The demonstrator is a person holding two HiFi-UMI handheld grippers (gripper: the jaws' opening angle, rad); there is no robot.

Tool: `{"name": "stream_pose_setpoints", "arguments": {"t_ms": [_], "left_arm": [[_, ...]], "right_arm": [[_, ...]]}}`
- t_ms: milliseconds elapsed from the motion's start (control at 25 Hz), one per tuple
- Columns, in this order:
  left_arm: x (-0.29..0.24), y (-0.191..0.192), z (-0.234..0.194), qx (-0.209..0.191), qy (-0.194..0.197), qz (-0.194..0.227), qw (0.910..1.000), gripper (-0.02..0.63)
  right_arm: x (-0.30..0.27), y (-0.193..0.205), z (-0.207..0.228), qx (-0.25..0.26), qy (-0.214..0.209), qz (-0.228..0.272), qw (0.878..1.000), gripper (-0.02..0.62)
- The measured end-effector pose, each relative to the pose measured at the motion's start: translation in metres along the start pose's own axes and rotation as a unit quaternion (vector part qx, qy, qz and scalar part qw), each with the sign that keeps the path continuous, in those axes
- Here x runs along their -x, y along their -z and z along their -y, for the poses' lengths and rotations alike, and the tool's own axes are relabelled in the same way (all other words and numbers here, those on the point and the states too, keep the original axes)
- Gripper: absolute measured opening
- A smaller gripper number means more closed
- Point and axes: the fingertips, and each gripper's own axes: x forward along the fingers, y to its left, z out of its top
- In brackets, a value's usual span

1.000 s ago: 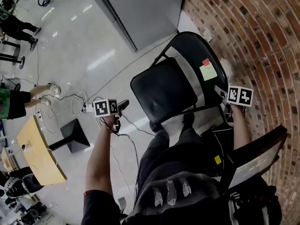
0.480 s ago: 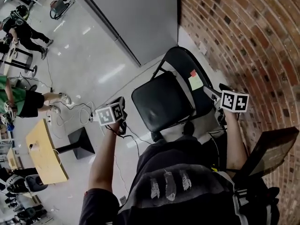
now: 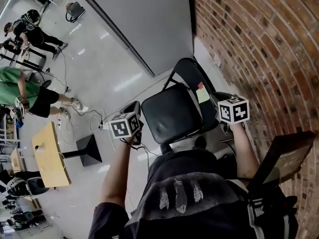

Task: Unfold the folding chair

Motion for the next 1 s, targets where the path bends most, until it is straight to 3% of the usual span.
{"name": "stream_pose_setpoints", "arguments": {"t_ms": [200,600,800,1000], "left_arm": [[0.023,-0.003,0.034,-0.077,-0.023,0.018,0.9966,0.003],[0.072,0.0,0.036,-0.016,-0.045,0.058,0.9972,0.003],[0.076,0.015,0.025,0.02,-0.028,0.066,0.9972,0.002],[0.085,0.012,0.017,0.011,-0.006,0.089,0.9959,0.002]], "right_arm": [[-0.001,-0.001,0.0,0.05,-0.021,-0.017,0.998,0.0],[-0.025,-0.004,-0.067,0.116,-0.134,-0.037,0.983,0.0],[-0.019,-0.015,-0.086,0.126,-0.14,-0.026,0.982,0.0],[-0.013,-0.018,-0.114,0.131,-0.136,-0.023,0.982,0.0]]}}
